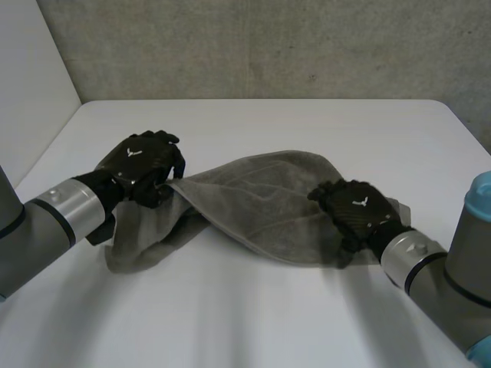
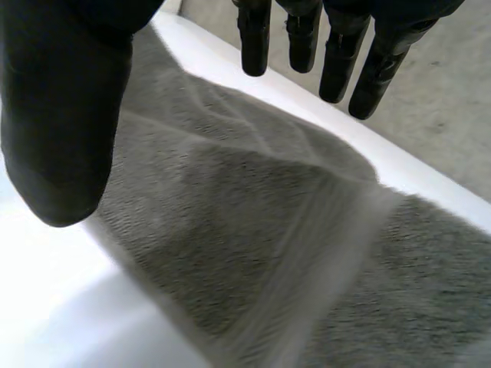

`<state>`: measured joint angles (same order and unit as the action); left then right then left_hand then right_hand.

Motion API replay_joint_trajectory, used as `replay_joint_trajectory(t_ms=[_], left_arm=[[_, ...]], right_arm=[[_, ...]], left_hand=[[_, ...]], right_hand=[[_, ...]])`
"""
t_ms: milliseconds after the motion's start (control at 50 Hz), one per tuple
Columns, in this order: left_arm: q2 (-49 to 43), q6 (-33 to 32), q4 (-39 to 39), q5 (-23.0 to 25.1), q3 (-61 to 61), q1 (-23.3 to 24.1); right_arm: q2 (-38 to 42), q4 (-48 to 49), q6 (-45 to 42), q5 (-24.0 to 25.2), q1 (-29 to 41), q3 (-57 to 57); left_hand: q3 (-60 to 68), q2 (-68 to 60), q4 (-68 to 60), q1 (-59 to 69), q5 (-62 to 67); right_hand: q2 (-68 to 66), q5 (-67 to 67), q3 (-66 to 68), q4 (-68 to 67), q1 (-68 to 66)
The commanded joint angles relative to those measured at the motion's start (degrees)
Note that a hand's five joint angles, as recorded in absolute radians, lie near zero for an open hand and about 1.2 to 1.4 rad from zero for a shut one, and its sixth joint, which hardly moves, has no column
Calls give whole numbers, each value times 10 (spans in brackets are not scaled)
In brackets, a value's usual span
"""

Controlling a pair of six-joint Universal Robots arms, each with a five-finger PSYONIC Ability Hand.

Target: Fold the towel.

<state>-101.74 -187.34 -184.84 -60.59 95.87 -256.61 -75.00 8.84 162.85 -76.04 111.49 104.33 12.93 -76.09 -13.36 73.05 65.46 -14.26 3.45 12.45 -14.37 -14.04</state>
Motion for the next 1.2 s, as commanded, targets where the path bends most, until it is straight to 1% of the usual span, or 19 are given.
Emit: replay_joint_trajectory(t_ms=[20,220,320,360,400,480,600,640,660,680,700,720,740,760,840,880,920,1020,1200], left_arm=[[0,49,16,-2,-32,-1],[-24,100,22,-3,-62,-9],[-30,124,25,-3,-68,-10],[-29,132,25,-3,-70,-10],[-29,136,25,-3,-70,-11],[-29,147,25,-5,-70,-12],[-29,166,24,-15,-70,-21],[-29,166,24,-15,-70,-23],[-29,166,24,-15,-70,-23],[-29,166,24,-15,-70,-23],[-28,166,24,-15,-70,-23],[-28,166,23,-15,-70,-25],[-28,166,23,-15,-70,-25],[-29,165,23,-15,-69,-27],[-28,157,22,-15,-59,-31],[-28,157,22,-15,-56,-31],[-26,157,22,-15,-46,-31],[-21,155,18,-14,-18,-23],[-14,141,11,-13,13,-16]], right_arm=[[18,1,1,4,5,17],[84,25,10,6,32,-8],[117,33,52,2,59,-56],[125,34,70,3,66,-69],[146,37,99,1,75,-92],[179,46,111,-2,77,-114],[227,47,114,-6,78,-133],[227,57,115,-12,86,-128],[227,57,115,-12,86,-128],[225,64,115,-16,88,-128],[225,65,115,-16,88,-128],[219,70,114,-20,88,-127],[219,70,114,-20,88,-127],[206,68,114,-21,83,-126],[145,62,113,-11,60,-105],[74,49,106,9,17,-85],[49,27,98,32,-4,-78],[31,-56,49,72,-31,-78],[20,-71,-5,67,-50,-73]], left_hand=[[-29,-39,34,70,45],[-29,-39,34,70,45],[-29,-39,34,70,45],[-29,-39,34,70,45],[-29,-39,34,70,45],[-29,-39,34,70,45],[-29,-39,34,70,45],[-29,-39,34,70,45],[-29,-39,34,70,45],[-29,-39,34,70,45],[-29,-39,34,70,45],[-29,-39,34,70,45],[-29,-39,34,70,45],[-29,-39,34,70,45],[-29,-39,34,70,45],[-29,-39,34,70,45],[-29,-39,34,70,45],[-29,-39,34,70,45],[-29,-39,34,70,45]], right_hand=[[30,-22,-25,44,28],[25,-17,-25,44,23],[10,-2,-25,44,8],[-14,22,-25,44,-16],[-123,131,-25,44,-125],[-227,235,-25,44,-229],[-211,219,-25,44,-213],[-317,325,-25,44,-320],[-318,326,-25,44,-320],[-407,415,-25,44,-409],[-407,415,-25,44,-410],[-562,570,-25,44,-564],[-564,572,-25,44,-566],[-657,665,-25,44,-659],[-657,665,-25,44,-660],[-657,665,-25,44,-660],[-657,665,-25,44,-660],[-657,665,-25,44,-660],[-657,665,-25,44,-660]])
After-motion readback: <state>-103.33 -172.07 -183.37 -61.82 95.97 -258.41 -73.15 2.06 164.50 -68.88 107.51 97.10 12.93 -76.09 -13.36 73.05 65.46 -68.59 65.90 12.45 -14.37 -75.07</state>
